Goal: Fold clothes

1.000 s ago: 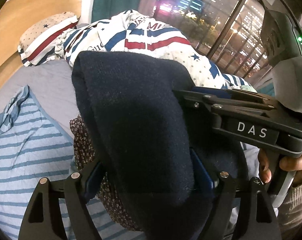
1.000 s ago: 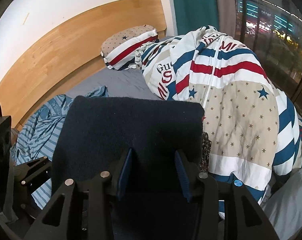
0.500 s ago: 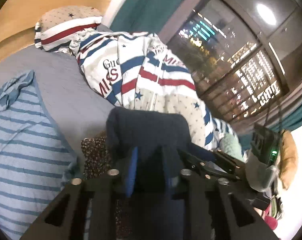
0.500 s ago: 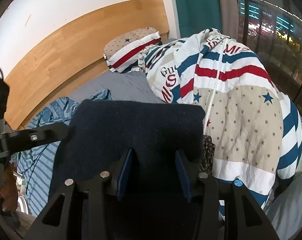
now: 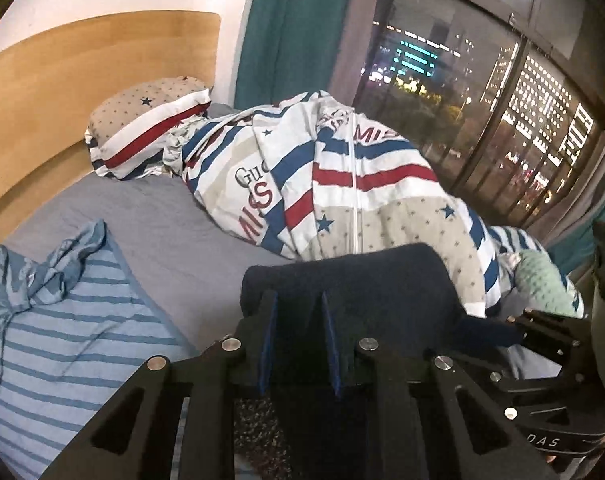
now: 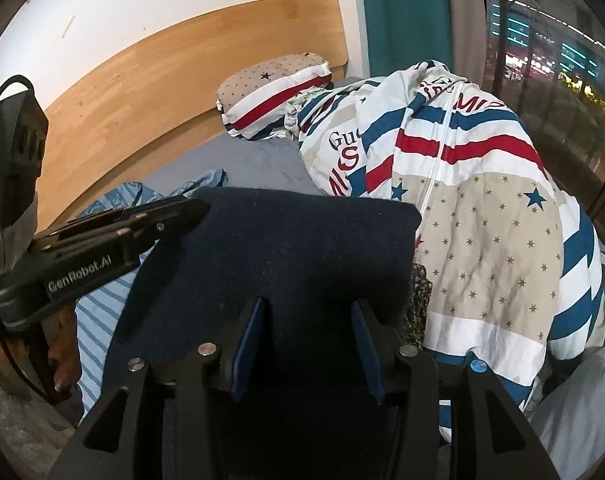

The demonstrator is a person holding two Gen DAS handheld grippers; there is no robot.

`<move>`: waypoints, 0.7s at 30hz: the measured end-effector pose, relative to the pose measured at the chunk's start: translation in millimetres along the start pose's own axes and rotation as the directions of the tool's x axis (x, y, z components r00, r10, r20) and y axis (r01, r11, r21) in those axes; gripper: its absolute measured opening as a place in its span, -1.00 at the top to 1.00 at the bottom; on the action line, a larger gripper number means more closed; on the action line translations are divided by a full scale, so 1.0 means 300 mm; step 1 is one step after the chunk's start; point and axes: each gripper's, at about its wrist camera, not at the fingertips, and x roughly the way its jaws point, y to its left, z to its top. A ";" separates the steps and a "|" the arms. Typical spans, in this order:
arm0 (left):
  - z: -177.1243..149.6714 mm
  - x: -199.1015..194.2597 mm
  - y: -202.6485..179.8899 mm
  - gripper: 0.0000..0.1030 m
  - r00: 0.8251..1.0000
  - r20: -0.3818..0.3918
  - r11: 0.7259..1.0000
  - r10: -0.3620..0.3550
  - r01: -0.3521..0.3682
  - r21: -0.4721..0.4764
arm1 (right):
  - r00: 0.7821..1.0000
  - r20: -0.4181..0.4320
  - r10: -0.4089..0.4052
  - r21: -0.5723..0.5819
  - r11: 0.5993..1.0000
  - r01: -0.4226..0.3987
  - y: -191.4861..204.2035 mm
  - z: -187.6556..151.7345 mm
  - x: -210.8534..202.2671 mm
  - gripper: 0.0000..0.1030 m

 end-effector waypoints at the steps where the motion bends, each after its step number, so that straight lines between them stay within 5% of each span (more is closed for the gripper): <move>1: -0.001 -0.001 -0.001 0.55 1.000 -0.006 1.000 0.000 0.000 0.003 | 1.000 -0.003 -0.008 -0.002 1.000 0.008 0.005 0.004 -0.002 0.02; 10: -0.019 0.001 -0.018 0.55 1.000 -0.021 0.999 0.020 -0.019 0.037 | 0.994 0.055 -0.097 0.037 0.995 0.095 -0.012 0.101 -0.026 0.06; 21: -0.046 0.032 0.005 0.55 0.993 -0.103 0.998 0.062 -0.064 -0.012 | 0.995 0.052 -0.089 0.053 0.995 0.086 -0.021 0.119 0.112 0.02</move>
